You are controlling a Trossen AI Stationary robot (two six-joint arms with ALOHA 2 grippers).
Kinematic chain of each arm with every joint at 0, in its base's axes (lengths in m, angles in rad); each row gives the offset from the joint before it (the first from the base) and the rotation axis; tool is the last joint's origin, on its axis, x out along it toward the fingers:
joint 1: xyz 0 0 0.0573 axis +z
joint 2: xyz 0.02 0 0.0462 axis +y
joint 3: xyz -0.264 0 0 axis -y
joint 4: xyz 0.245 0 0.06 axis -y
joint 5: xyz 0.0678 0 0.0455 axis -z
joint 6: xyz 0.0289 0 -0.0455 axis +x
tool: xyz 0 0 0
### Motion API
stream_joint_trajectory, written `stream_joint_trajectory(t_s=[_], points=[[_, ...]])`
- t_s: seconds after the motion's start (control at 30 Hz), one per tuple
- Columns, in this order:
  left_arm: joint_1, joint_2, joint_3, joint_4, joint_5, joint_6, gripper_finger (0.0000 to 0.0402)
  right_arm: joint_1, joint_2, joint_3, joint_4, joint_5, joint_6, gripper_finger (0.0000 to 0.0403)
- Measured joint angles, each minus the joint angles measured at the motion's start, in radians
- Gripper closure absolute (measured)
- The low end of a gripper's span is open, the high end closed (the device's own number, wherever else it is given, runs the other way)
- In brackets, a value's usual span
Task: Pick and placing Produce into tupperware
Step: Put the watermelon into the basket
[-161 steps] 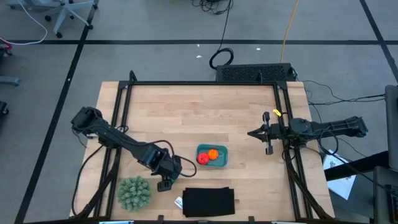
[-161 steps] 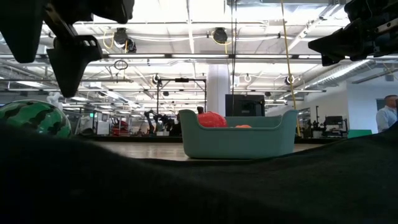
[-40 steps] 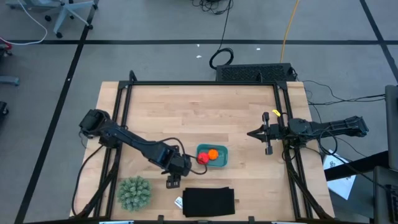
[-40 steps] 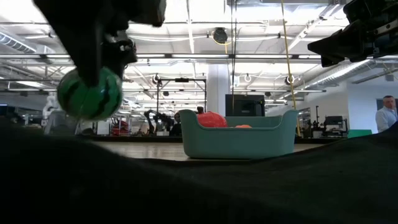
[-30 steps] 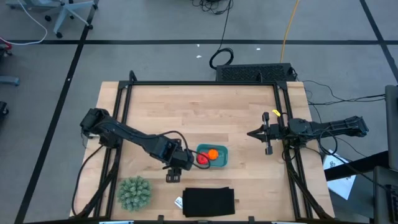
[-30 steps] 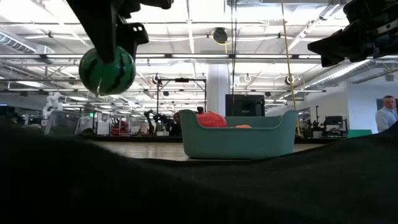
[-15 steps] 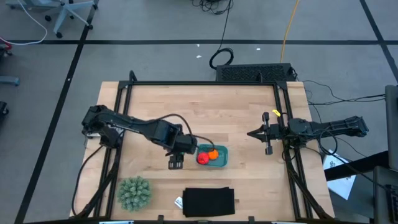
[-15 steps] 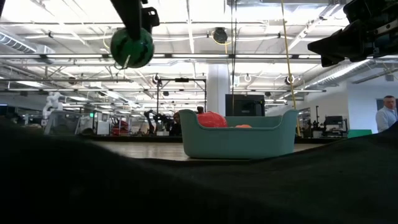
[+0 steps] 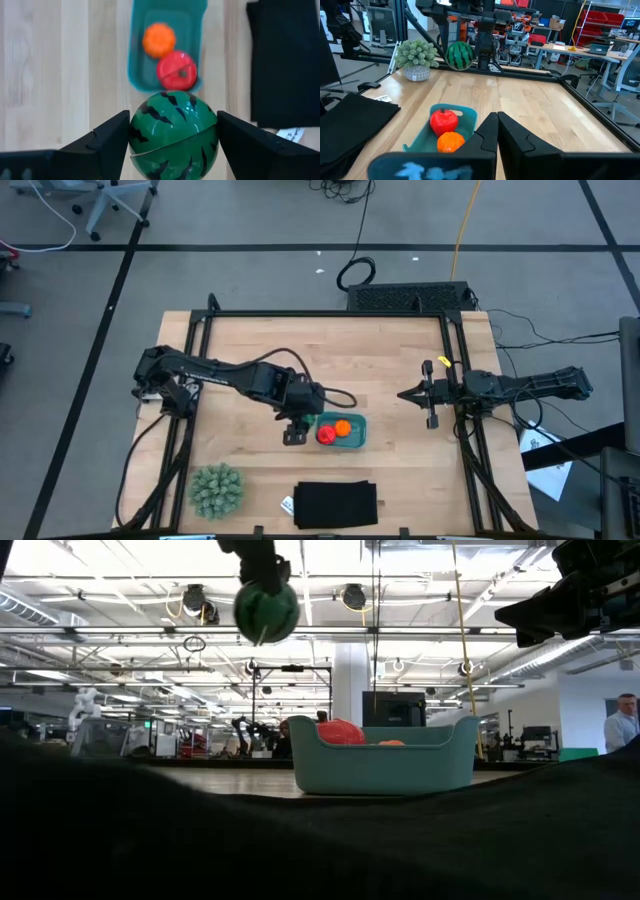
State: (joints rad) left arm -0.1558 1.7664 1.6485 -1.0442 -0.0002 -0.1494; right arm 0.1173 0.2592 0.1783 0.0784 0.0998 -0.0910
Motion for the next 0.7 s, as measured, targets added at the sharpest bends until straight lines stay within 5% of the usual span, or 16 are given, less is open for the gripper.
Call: stream_joint_trajectory(t_s=[0.7], points=[[0.056,0.000,0.000,0.222,0.071,0.123,0.0130,0.000,0.000,0.000,0.002,0.000,-0.002,0.0403]])
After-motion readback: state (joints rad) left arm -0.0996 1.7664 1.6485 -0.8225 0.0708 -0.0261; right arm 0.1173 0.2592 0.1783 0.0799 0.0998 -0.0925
